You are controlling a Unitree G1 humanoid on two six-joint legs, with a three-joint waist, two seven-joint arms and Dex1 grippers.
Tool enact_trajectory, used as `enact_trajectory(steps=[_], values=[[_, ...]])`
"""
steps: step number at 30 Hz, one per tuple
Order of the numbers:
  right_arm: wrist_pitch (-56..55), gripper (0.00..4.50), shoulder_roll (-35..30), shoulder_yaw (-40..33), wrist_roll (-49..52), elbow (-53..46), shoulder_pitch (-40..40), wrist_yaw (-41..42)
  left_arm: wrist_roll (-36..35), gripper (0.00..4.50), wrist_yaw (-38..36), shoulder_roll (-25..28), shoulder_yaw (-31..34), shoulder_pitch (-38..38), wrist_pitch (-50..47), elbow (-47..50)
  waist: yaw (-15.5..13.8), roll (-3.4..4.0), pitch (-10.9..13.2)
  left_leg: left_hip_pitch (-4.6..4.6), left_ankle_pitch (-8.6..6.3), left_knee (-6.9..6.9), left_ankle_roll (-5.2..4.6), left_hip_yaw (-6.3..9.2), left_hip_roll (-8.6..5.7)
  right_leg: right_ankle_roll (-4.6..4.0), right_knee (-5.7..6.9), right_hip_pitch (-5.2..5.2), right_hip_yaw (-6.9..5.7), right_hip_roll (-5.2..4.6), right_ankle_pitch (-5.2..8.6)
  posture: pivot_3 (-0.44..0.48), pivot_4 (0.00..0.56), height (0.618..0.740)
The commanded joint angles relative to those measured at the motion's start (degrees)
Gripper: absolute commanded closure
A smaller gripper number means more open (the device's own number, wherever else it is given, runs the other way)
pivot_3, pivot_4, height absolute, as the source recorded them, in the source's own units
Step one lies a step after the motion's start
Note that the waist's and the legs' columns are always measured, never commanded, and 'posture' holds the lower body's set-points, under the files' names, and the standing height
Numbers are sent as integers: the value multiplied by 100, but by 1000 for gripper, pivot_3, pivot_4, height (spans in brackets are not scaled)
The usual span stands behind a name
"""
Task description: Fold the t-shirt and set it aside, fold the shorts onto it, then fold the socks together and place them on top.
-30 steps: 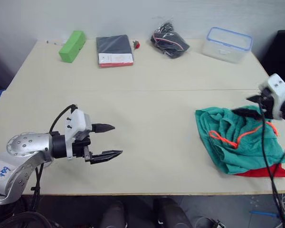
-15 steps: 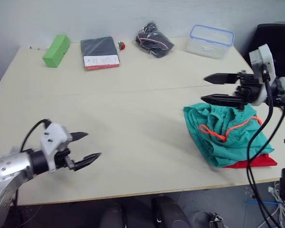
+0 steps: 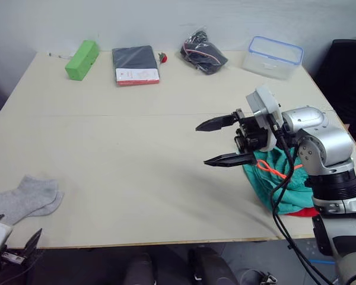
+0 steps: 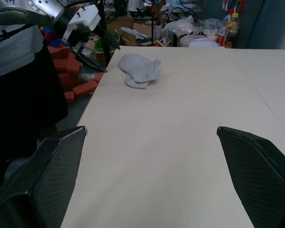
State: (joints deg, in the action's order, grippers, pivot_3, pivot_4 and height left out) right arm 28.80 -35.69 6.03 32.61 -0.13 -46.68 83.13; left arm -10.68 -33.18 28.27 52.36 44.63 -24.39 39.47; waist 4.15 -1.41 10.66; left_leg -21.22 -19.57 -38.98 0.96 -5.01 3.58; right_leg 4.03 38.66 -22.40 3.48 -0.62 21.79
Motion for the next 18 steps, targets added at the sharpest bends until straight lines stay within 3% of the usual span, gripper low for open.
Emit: enact_trajectory(steps=[1,15,18], values=[[-7,25,8,-103,95,-162,-61,-18,75,0,17,283,-224,-267,-210,-253,16,0,0,-1,0,2,0,0,0,0,0,-2,0,0,0,0,150,740],[457,25,-38,-335,585,-789,82,-419,281,0,-31,1123,-1179,-1276,-1036,-1642,79,9,-4,4,3,10,6,2,2,-1,16,-8,-4,-4,0,0,150,740],[502,0,-88,-379,625,-901,137,-480,288,552,-33,1124,-1302,-1407,-1014,-1822,63,21,-9,8,5,11,6,4,2,-1,22,-6,-6,-4,0,0,150,740]])
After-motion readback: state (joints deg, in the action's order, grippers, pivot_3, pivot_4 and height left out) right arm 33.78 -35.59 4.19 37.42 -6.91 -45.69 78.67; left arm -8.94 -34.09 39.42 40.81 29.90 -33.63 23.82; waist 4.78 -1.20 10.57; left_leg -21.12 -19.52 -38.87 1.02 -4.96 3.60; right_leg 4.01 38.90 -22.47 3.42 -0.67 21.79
